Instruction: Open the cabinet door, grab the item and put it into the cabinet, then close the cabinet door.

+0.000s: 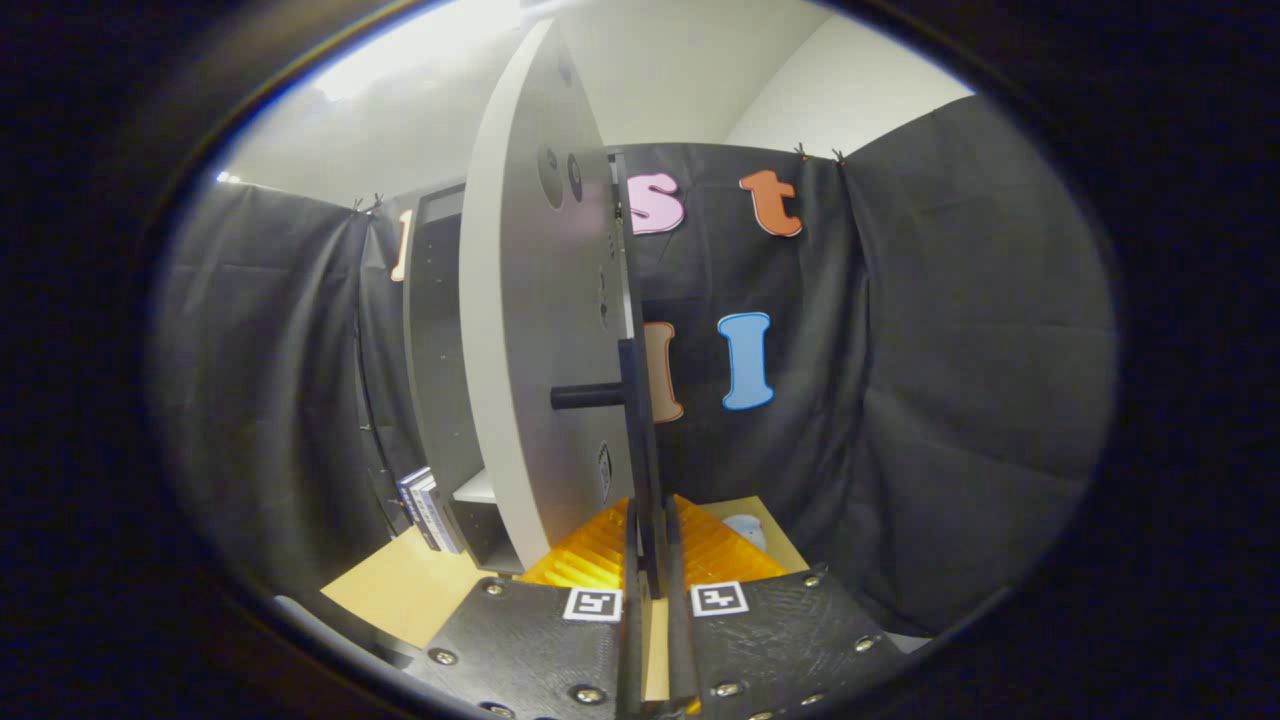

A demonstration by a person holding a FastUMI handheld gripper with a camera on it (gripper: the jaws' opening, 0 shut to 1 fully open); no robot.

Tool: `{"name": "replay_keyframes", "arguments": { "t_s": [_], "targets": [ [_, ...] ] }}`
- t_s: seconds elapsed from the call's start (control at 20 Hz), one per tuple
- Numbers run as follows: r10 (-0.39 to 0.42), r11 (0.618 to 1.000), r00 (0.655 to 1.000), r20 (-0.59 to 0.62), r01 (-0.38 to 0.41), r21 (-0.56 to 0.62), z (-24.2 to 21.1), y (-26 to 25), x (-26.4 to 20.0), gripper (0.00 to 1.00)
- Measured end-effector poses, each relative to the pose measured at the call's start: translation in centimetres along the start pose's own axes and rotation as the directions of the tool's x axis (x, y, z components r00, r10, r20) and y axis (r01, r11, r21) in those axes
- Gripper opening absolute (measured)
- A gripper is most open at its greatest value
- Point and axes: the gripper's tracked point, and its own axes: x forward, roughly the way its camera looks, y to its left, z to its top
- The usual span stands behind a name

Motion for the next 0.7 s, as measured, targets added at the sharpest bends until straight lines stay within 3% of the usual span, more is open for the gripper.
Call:
{"name": "replay_keyframes", "arguments": {
  "t_s": [0.7],
  "targets": [
    [-0.069,0.998,0.997,0.018,0.068,0.011,0.9,-2.7,-1.7,0.11]
  ]
}}
